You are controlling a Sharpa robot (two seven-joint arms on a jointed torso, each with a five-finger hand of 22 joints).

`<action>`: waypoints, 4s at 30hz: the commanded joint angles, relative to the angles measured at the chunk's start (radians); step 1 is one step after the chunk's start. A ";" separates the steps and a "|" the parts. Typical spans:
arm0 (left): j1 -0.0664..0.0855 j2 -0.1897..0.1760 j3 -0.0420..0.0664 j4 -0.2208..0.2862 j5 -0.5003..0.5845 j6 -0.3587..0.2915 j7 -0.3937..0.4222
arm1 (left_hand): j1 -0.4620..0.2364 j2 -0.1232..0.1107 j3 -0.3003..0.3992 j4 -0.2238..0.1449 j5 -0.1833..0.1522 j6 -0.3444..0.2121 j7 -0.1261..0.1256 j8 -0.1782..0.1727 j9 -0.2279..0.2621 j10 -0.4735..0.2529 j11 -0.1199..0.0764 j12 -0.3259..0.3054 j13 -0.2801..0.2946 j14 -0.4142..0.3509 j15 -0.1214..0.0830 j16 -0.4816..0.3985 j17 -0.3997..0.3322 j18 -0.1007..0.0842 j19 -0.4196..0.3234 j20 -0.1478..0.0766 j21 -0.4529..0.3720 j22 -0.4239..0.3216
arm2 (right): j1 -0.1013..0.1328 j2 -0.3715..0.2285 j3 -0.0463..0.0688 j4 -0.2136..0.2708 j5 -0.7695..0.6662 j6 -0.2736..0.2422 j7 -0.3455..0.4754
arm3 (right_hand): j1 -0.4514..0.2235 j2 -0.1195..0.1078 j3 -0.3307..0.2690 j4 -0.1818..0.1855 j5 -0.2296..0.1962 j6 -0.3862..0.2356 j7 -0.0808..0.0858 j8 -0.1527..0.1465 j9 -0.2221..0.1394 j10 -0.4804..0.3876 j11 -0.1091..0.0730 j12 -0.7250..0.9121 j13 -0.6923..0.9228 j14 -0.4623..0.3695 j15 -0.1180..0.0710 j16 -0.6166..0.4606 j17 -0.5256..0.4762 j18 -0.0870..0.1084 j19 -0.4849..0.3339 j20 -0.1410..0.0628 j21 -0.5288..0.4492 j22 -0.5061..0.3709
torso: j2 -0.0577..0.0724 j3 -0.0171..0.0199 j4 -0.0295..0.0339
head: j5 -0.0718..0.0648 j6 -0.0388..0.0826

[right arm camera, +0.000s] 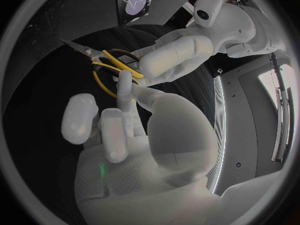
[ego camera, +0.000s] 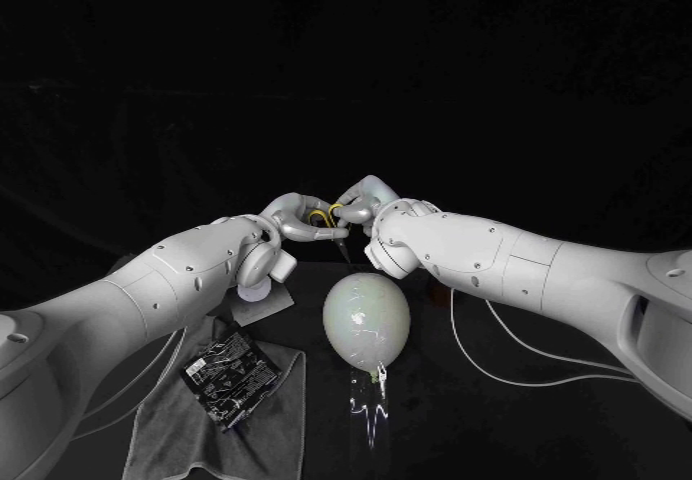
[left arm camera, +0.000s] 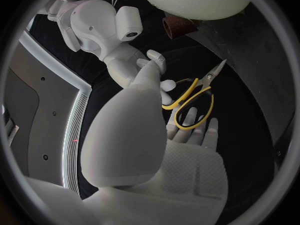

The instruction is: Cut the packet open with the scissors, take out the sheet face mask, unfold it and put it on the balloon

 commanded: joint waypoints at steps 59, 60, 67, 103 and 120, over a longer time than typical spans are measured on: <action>-0.040 -0.529 -0.009 0.610 0.498 -0.214 0.256 | -0.011 0.146 0.262 -0.012 -0.222 0.341 0.063 -0.038 -0.140 0.592 -0.081 -0.026 -0.001 0.685 -0.111 0.190 0.053 0.090 0.524 -0.008 0.213 0.076 | 0.133 -0.592 -0.002 0.365 0.253 0.070 0.144 | -0.003 0.001 0.006 0.000 0.002 0.006 0.003 0.009 0.185 0.000 -0.005 -0.005 0.002 0.039 -0.006 0.000 -0.005 0.010 -0.001 -0.001 -0.012 0.146 | -0.004 0.0038 -0.0060 | -0.119 -0.009; -0.040 -0.532 -0.009 0.616 0.498 -0.216 0.258 | -0.011 0.145 0.267 -0.012 -0.221 0.342 0.065 -0.041 -0.142 0.594 -0.080 -0.031 -0.001 0.687 -0.111 0.188 0.053 0.093 0.530 -0.008 0.216 0.077 | 0.129 -0.597 -0.003 0.370 0.254 0.072 0.144 | -0.003 0.001 0.006 0.000 0.002 0.006 0.003 0.009 0.185 0.000 -0.005 -0.005 0.002 0.039 -0.006 0.000 -0.005 0.010 -0.001 -0.001 -0.012 0.146 | -0.004 0.0038 -0.0058 | -0.122 -0.010; -0.043 -0.553 -0.008 0.659 0.499 -0.255 0.289 | -0.002 0.139 0.313 -0.015 -0.221 0.341 0.072 -0.064 -0.155 0.591 -0.075 -0.060 -0.001 0.711 -0.112 0.187 0.059 0.114 0.580 -0.012 0.248 0.087 | 0.092 -0.636 -0.007 0.412 0.256 0.080 0.146 | -0.004 0.000 0.005 0.000 0.002 0.005 0.003 0.008 0.186 -0.001 -0.004 -0.005 0.002 0.038 -0.006 -0.001 -0.011 0.010 -0.003 -0.001 -0.017 0.145 | -0.004 0.0031 -0.0077 | -0.134 -0.015; -0.062 -0.587 -0.008 0.695 0.516 -0.276 0.328 | -0.002 0.126 0.356 -0.019 -0.221 0.350 0.071 -0.073 -0.161 0.599 -0.077 -0.074 -0.001 0.729 -0.116 0.195 0.067 0.116 0.607 -0.020 0.271 0.094 | -0.060 -0.622 -0.010 0.371 0.250 0.091 0.149 | -0.028 -0.133 -0.075 -0.040 -0.001 -0.177 0.082 -0.116 0.141 -0.181 0.065 -0.090 -0.016 0.009 0.052 -0.029 -0.080 0.031 -0.082 0.036 -0.175 0.106 | -0.007 0.0032 -0.0074 | -0.135 -0.030; -0.064 -0.585 -0.008 0.689 0.520 -0.271 0.329 | 0.002 0.122 0.369 -0.023 -0.221 0.348 0.071 -0.077 -0.164 0.596 -0.076 -0.080 -0.001 0.727 -0.116 0.194 0.068 0.115 0.608 -0.021 0.274 0.095 | -0.064 -0.692 -0.011 0.418 0.176 0.144 0.168 | -0.012 -0.187 -0.254 -0.016 0.007 -0.220 0.082 -0.188 0.044 -0.488 0.123 -0.071 -0.079 -0.200 0.114 -0.103 -0.366 0.094 -0.345 0.102 -0.580 0.008 | -0.007 0.0029 -0.0080 | -0.144 -0.027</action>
